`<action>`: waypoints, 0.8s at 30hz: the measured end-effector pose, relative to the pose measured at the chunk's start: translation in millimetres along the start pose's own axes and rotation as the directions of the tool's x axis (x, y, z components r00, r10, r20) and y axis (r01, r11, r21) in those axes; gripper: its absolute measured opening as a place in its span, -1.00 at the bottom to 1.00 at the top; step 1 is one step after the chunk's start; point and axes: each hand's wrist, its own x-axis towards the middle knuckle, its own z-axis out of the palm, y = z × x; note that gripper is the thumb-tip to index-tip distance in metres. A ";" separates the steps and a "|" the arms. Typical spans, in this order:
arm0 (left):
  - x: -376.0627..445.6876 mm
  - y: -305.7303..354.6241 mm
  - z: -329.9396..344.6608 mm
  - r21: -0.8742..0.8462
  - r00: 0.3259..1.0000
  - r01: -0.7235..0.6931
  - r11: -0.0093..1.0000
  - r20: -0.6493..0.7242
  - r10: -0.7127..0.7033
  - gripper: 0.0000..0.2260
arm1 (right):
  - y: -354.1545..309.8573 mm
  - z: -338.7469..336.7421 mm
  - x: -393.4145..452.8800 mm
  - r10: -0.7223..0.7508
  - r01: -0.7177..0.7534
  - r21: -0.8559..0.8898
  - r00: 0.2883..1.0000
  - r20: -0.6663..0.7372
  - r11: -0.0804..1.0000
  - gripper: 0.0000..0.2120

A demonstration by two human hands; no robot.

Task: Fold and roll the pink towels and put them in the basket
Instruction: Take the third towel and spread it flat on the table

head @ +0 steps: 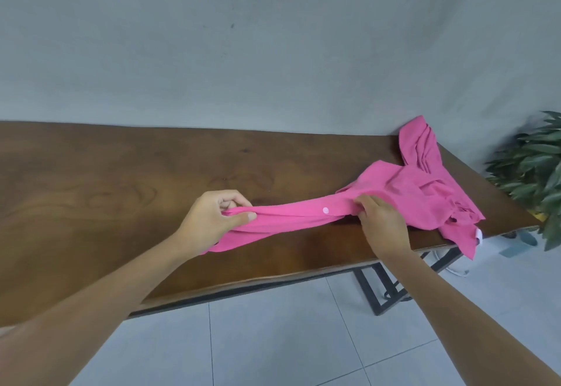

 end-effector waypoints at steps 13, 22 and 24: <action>-120.0 34.8 32.9 0.180 0.982 0.094 0.979 -0.179 -0.062 -0.69 | -2.7 -25.2 -100.8 -0.099 -0.028 0.567 0.976 0.192 0.824 -0.80; -187.7 45.9 30.0 0.304 0.972 0.152 0.941 -0.217 -0.087 -0.72 | -29.2 -22.3 -130.1 -0.158 0.143 0.174 0.984 0.077 0.974 -0.71; -197.2 46.9 27.5 0.302 0.970 0.165 0.939 -0.220 -0.100 -0.72 | -27.2 -26.0 -125.0 -0.140 0.138 0.080 0.990 0.019 0.987 -0.62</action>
